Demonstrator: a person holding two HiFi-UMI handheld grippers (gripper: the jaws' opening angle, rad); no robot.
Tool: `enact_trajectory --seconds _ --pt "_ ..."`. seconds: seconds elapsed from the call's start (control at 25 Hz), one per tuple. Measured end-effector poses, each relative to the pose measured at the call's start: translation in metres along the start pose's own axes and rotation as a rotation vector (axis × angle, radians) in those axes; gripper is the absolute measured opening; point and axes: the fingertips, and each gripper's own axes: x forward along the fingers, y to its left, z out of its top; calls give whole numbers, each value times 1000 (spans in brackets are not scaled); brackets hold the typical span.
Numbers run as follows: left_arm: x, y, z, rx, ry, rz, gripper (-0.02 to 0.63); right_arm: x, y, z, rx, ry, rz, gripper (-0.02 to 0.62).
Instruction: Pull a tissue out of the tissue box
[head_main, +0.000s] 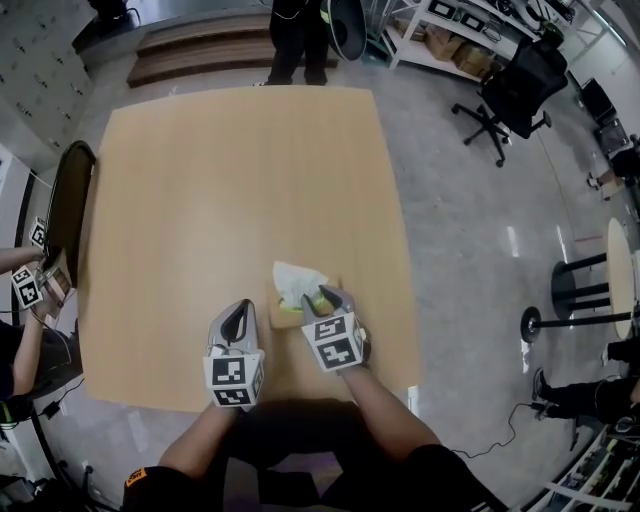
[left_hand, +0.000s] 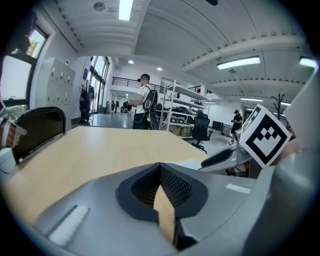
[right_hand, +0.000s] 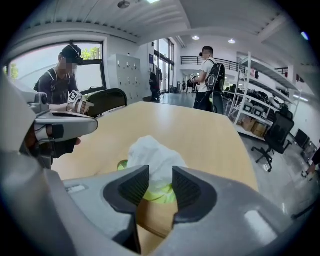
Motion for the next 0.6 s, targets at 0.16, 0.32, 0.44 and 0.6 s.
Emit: enact_trajectory --seconds 0.16,0.32,0.44,0.6 --pt "3 2 -1 5 16 0 18 8 0 6 -29 25 -5 132" --pt "6 2 -1 5 24 3 18 12 2 10 -79 29 -7 95" --pt "4 4 1 3 25 7 18 13 8 13 -106 27 -10 11" --pt "-2 1 2 7 14 17 18 7 8 15 -82 1 -2 -2"
